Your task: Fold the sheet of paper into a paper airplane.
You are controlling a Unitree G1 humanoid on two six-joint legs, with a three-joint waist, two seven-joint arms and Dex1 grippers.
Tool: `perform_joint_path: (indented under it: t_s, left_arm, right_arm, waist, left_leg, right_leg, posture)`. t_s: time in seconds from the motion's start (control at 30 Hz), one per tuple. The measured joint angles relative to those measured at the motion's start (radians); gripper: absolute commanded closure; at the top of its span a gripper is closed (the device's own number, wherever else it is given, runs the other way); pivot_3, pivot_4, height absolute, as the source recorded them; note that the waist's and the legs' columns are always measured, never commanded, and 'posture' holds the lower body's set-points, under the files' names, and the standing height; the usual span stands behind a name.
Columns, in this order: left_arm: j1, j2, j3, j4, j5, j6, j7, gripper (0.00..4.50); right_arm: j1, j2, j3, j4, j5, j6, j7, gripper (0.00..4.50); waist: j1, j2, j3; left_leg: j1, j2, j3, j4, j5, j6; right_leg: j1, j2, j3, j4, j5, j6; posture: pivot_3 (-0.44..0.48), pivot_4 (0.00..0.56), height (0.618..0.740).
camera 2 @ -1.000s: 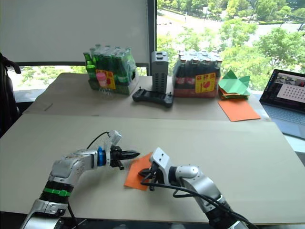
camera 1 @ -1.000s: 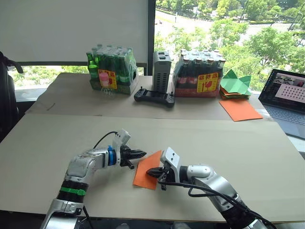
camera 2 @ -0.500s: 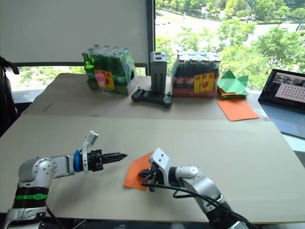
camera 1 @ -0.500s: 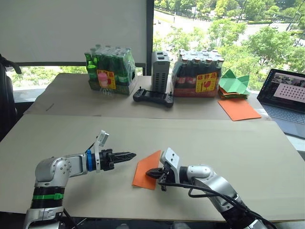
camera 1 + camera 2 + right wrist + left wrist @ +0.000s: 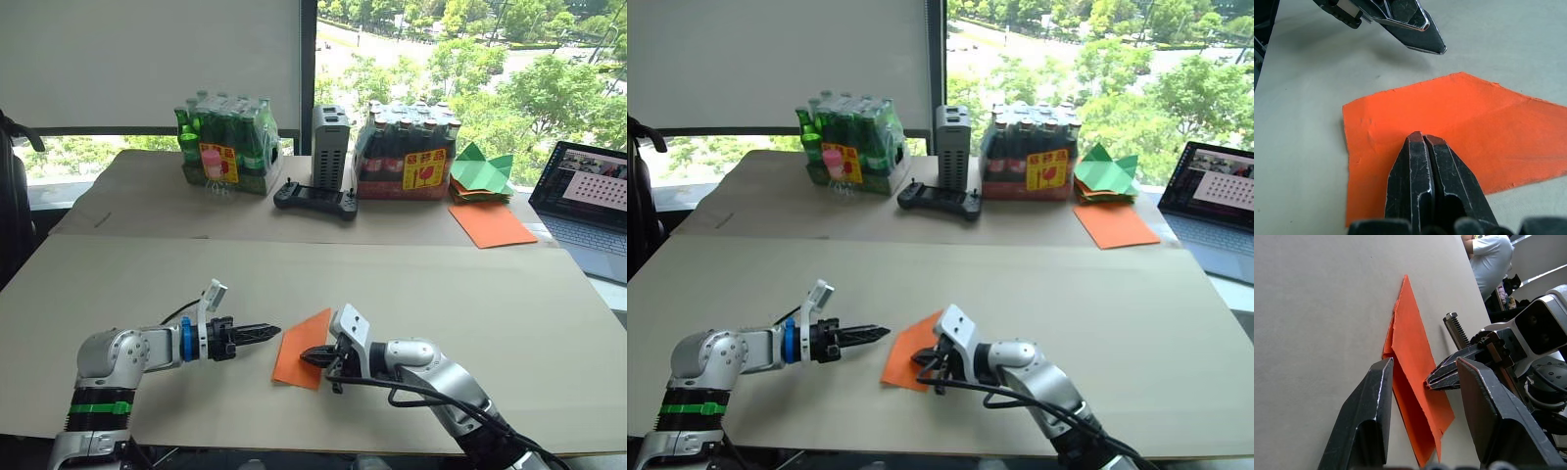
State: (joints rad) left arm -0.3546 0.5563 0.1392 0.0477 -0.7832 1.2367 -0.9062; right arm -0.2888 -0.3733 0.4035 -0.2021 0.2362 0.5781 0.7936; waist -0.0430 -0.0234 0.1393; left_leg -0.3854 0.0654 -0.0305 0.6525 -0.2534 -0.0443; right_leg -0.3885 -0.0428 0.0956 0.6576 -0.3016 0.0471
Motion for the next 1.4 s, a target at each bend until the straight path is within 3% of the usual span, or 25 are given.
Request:
perform_joint_path:
  t_s: [0.6, 1.4]
  left_arm:
    - [-0.031, -0.055, -0.078, 0.031, 0.025, -0.049, 0.019, 2.32]
    - [-0.041, -0.046, -0.025, 0.06, 0.026, -0.035, 0.023, 2.32]
  right_arm:
    - [0.015, -0.02, -0.002, -0.033, 0.001, 0.018, -0.001, 4.48]
    - [0.02, -0.027, -0.003, -0.045, 0.002, 0.026, 0.003, 4.48]
  waist:
    - [0.001, 0.0, 0.0]
    - [0.001, 0.0, 0.0]
  left_leg:
    - [0.0, 0.0, 0.0, 0.0, 0.0, 0.0]
    - [0.0, 0.0, 0.0, 0.0, 0.0, 0.0]
  right_leg:
    - [0.0, 0.0, 0.0, 0.0, 0.0, 0.0]
    - [0.0, 0.0, 0.0, -0.001, 0.0, 0.0]
  posture:
    - [0.0, 0.15, 0.74]
    - [0.0, 0.15, 0.74]
